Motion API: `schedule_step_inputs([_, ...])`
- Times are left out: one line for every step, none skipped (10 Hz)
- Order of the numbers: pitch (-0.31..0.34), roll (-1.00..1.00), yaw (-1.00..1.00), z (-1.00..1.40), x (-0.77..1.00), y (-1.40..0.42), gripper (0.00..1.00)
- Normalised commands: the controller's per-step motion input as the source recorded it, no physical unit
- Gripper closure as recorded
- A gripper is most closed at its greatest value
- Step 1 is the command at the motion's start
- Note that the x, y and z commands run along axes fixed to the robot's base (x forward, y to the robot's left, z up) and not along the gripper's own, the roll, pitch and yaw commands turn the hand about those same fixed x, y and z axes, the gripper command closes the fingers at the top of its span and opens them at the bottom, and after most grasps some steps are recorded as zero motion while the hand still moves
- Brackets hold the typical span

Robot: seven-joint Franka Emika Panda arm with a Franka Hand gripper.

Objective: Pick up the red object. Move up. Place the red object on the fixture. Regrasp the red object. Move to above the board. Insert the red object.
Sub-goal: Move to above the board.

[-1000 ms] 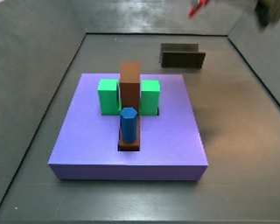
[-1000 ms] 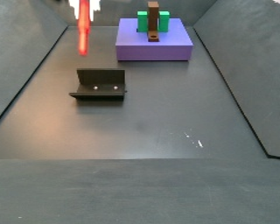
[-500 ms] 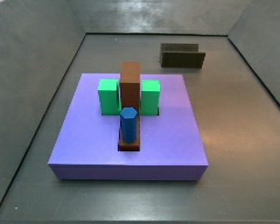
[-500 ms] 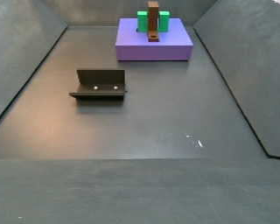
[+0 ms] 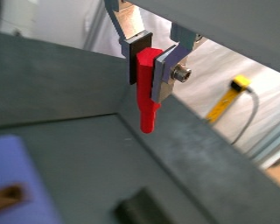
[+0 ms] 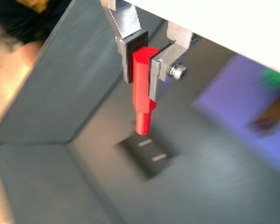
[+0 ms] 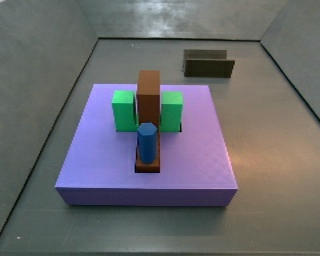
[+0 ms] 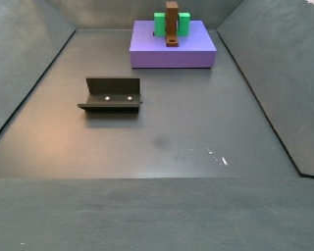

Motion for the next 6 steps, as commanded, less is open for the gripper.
schedule_step_inputs([0.133,-1.00,-0.23,0.24,-1.17,-1.40,1.00])
schedule_step_inputs([0.142,-1.00,-0.22,0.11,-0.60,-0.68,1.00])
schedule_step_inputs([0.157,-1.00,-0.20,0.01,-0.18,-0.16,1.00])
schedule_step_inputs([0.170,-1.00,-0.19,-0.01,-0.09,-0.07,1.00])
schedule_step_inputs([0.149,-1.00,-0.16,0.02,-0.08,-0.06,1.00])
schedule_step_inputs([0.138,-1.00,-0.15,0.00,-0.08,-0.02,1.00])
